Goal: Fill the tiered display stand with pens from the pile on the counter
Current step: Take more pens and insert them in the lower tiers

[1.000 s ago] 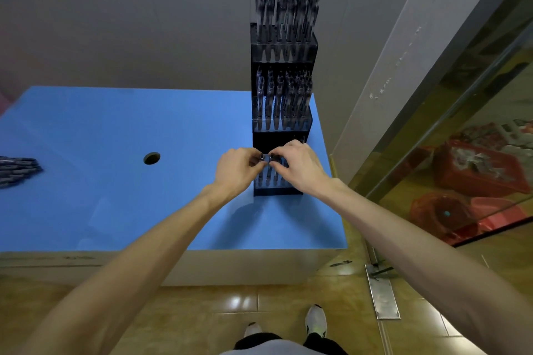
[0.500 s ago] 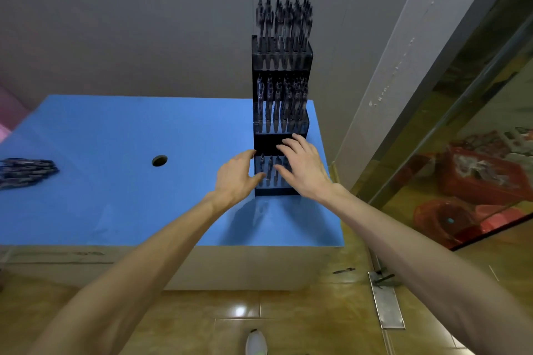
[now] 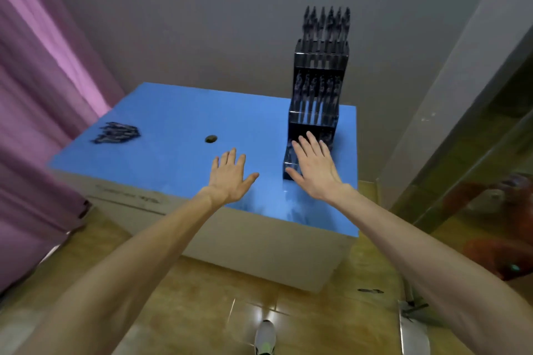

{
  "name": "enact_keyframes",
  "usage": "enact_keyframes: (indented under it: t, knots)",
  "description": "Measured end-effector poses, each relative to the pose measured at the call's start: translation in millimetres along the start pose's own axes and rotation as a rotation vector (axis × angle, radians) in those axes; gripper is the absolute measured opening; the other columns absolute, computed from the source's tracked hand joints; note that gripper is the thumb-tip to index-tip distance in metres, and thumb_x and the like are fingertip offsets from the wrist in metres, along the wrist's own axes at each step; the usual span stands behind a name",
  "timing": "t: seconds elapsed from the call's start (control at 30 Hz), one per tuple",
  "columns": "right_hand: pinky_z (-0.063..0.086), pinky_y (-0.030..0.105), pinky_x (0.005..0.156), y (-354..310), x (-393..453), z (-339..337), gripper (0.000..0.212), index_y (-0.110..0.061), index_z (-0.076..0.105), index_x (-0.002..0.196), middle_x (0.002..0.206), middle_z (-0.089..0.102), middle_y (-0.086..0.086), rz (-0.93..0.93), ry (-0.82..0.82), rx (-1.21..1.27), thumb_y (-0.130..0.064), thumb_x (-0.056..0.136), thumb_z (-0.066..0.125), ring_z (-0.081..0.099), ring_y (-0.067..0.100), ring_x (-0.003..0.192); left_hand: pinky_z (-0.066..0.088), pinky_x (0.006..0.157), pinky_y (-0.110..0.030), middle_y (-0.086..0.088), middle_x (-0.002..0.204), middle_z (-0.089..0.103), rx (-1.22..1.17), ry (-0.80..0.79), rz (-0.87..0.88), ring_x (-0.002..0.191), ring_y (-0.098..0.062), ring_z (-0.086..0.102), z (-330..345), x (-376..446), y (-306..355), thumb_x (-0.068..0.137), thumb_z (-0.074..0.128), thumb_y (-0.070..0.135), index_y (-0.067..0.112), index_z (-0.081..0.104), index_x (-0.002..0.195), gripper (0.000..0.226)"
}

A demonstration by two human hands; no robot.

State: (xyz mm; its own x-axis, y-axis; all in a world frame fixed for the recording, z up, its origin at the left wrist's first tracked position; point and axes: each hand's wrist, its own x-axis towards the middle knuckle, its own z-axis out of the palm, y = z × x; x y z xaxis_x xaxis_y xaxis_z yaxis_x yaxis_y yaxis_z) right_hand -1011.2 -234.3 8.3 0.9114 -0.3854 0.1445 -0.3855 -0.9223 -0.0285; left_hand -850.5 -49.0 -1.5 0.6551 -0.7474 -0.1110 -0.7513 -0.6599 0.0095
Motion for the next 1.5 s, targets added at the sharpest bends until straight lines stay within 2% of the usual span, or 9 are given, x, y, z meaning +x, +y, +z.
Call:
enact_keyframes:
  t: [0.3, 0.4, 0.5, 0.67, 0.83, 0.97, 1.2, 1.5]
  knots:
    - [0.004, 0.049, 0.126, -123, 39, -7, 0.075, -0.010, 0.011, 0.162, 0.169, 0.009, 0.010, -0.205, -0.068, 0.070, -0.055, 0.106, 0.032, -0.007, 0.028, 0.156, 0.007, 0.126, -0.053, -0.014, 0.170, 0.003, 0.103, -0.055, -0.282, 0.156, -0.032, 0.006, -20, -80, -127, 0.103, 0.020, 0.067, 0.014, 0.014, 0.163, 0.080]
    - [0.008, 0.049, 0.125, -167, 62, -8, 0.074, -0.008, 0.014, 0.160, 0.166, 0.016, 0.011, -0.257, -0.049, 0.094, -0.053, 0.105, 0.035, -0.002, 0.030, 0.156, 0.008, 0.126, -0.054, -0.016, 0.170, 0.004, 0.138, -0.047, -0.332, 0.156, -0.033, 0.008, -29, -99, -176, 0.103, 0.020, 0.066, 0.014, 0.016, 0.163, 0.080]
    - [0.011, 0.049, 0.124, -215, 87, -3, 0.074, -0.007, 0.018, 0.159, 0.163, 0.023, 0.011, -0.279, -0.048, 0.092, -0.053, 0.104, 0.037, 0.002, 0.032, 0.155, 0.009, 0.125, -0.054, -0.017, 0.169, 0.006, 0.177, -0.039, -0.354, 0.155, -0.034, 0.010, -30, -111, -228, 0.103, 0.020, 0.066, 0.014, 0.020, 0.162, 0.079]
    - [0.011, 0.049, 0.125, -301, 135, 9, 0.076, -0.007, 0.013, 0.160, 0.164, 0.021, 0.012, -0.309, -0.100, 0.062, -0.054, 0.104, 0.037, 0.000, 0.032, 0.156, 0.011, 0.125, -0.054, -0.017, 0.169, 0.008, 0.187, -0.032, -0.374, 0.154, -0.034, 0.014, -32, -109, -320, 0.103, 0.020, 0.066, 0.015, 0.022, 0.161, 0.077]
    - [0.012, 0.050, 0.125, -388, 199, 11, 0.077, -0.007, 0.011, 0.160, 0.164, 0.019, 0.013, -0.284, -0.156, 0.007, -0.054, 0.105, 0.037, 0.000, 0.033, 0.156, 0.012, 0.125, -0.054, -0.018, 0.169, 0.009, 0.197, -0.030, -0.340, 0.154, -0.035, 0.015, -41, -93, -417, 0.103, 0.022, 0.065, 0.014, 0.021, 0.161, 0.077]
    - [0.015, 0.050, 0.124, -443, 244, 14, 0.076, -0.005, 0.016, 0.159, 0.160, 0.027, 0.014, -0.247, -0.153, 0.003, -0.054, 0.104, 0.038, 0.005, 0.034, 0.155, 0.015, 0.124, -0.051, -0.018, 0.168, 0.010, 0.175, -0.018, -0.296, 0.153, -0.034, 0.016, -54, -73, -479, 0.104, 0.025, 0.064, 0.013, 0.019, 0.161, 0.077]
    - [0.020, 0.049, 0.122, -485, 293, 42, 0.079, -0.004, 0.014, 0.159, 0.159, 0.029, 0.015, -0.164, -0.257, -0.001, -0.054, 0.103, 0.039, 0.011, 0.036, 0.153, 0.024, 0.121, -0.048, -0.018, 0.168, 0.013, 0.121, -0.058, -0.209, 0.150, -0.037, 0.026, -52, -31, -542, 0.104, 0.032, 0.061, 0.013, 0.016, 0.161, 0.076]
    - [0.038, 0.047, 0.109, -493, 392, 91, 0.067, -0.006, 0.029, 0.150, 0.143, 0.045, 0.015, -0.105, -0.304, 0.090, -0.048, 0.101, 0.049, 0.038, 0.034, 0.135, 0.034, 0.114, -0.046, -0.015, 0.165, 0.020, 0.097, -0.126, -0.131, 0.144, -0.035, 0.035, -28, 59, -595, 0.103, 0.043, 0.057, 0.014, 0.022, 0.159, 0.074]
